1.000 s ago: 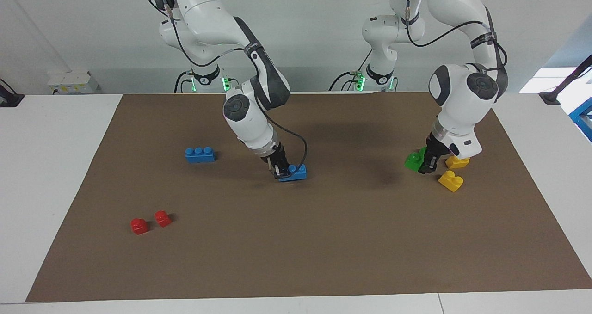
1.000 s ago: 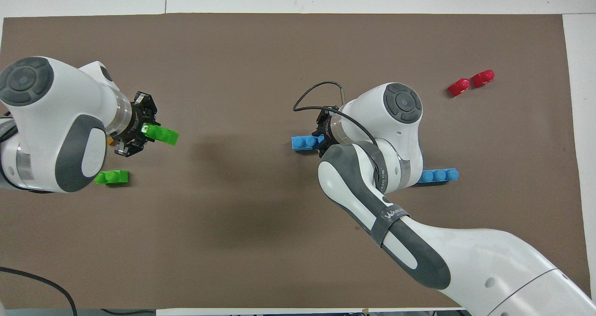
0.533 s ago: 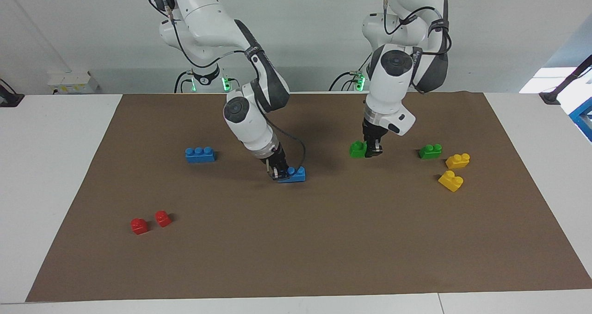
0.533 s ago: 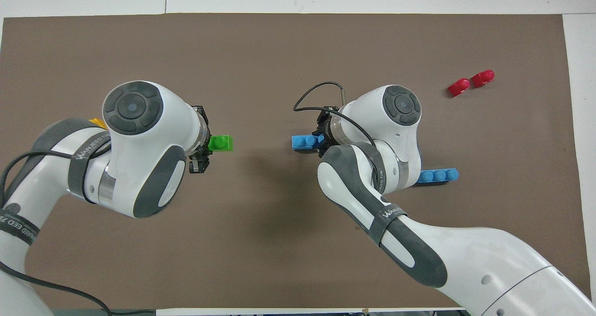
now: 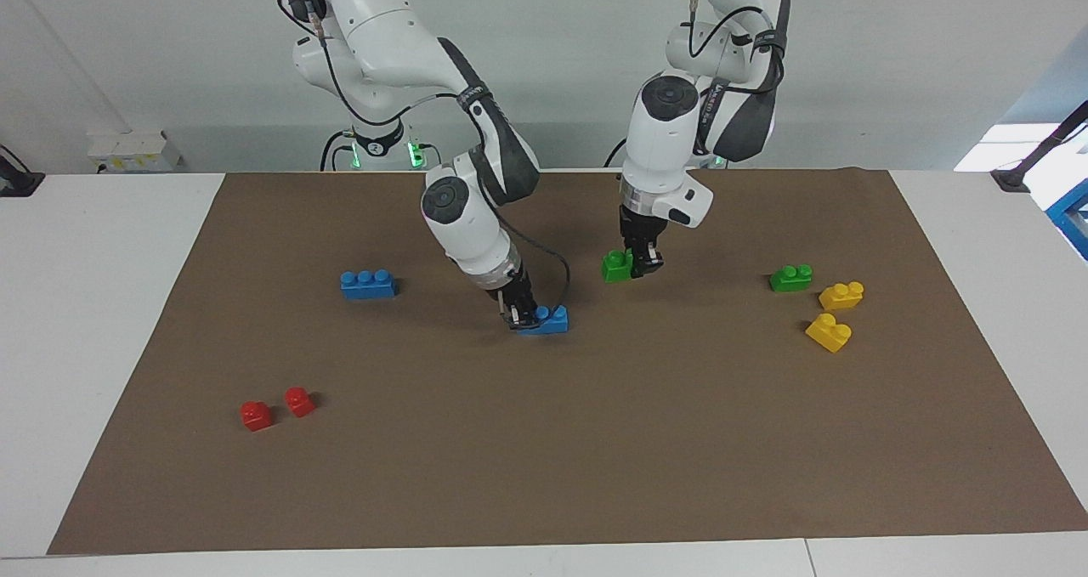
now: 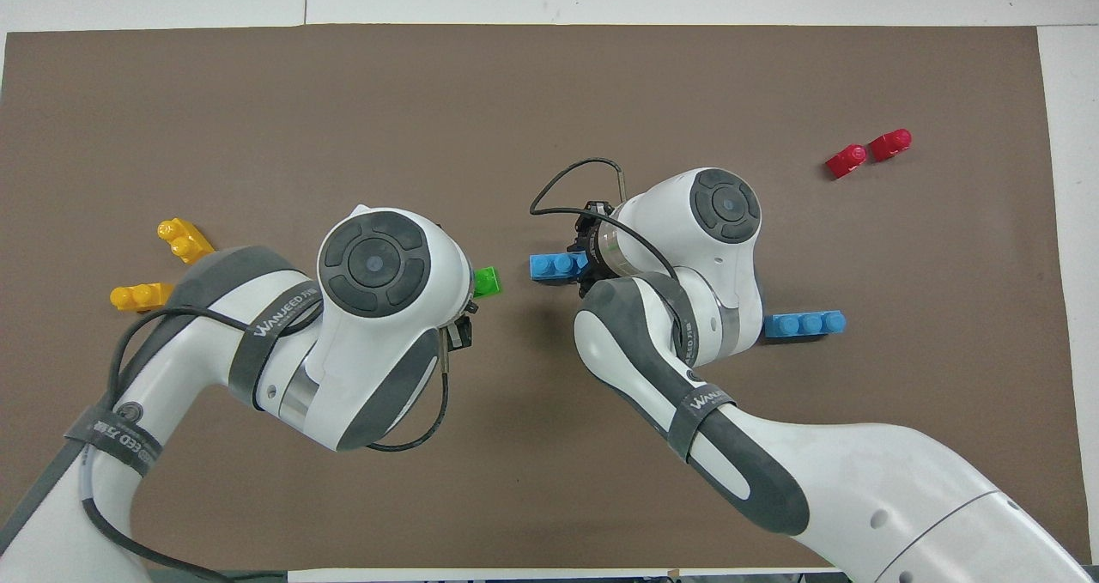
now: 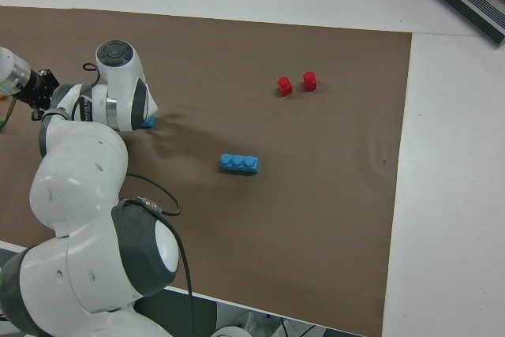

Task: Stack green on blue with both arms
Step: 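Lower the green brick onto the blue brick with the left gripper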

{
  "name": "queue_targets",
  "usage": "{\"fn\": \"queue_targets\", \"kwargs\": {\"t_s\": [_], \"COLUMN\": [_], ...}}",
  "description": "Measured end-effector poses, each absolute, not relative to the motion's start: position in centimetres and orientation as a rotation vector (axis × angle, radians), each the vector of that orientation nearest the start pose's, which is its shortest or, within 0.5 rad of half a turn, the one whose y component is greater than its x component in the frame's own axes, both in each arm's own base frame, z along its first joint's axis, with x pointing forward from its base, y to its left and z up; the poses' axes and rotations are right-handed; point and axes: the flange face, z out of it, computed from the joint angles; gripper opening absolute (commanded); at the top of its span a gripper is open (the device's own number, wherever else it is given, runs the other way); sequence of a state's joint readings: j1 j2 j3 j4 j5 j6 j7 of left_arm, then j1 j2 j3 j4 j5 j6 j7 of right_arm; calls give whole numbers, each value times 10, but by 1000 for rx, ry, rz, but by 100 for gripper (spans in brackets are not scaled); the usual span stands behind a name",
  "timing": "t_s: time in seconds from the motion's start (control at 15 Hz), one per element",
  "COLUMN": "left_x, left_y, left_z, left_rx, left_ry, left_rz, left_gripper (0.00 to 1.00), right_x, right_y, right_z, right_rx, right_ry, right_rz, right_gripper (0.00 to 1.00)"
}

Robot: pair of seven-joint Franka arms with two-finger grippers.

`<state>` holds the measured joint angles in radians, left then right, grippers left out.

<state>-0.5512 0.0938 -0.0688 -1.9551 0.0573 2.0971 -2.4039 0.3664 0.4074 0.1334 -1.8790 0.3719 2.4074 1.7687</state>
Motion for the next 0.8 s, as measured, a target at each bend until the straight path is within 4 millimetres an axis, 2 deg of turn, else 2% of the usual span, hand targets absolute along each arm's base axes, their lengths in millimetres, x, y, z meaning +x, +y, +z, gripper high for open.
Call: {"fn": "queue_targets", "kwargs": {"t_s": [0.27, 0.6, 0.8], "left_x": [464, 470, 469], "left_y": [-363, -384, -404], "left_z": [427, 411, 393], "left_rx": [1947, 1972, 2036], "left_ry": [2383, 2338, 2288], "left_rz": [85, 106, 149], "left_gripper": [0, 0, 0], "right_x": [572, 575, 573], "right_y": [293, 282, 280], "right_z": [303, 300, 296], "right_rx": [-2044, -2033, -2022], "right_ry": [2041, 2043, 2010], "right_rz": [344, 361, 417], "right_gripper": [91, 91, 90]}}
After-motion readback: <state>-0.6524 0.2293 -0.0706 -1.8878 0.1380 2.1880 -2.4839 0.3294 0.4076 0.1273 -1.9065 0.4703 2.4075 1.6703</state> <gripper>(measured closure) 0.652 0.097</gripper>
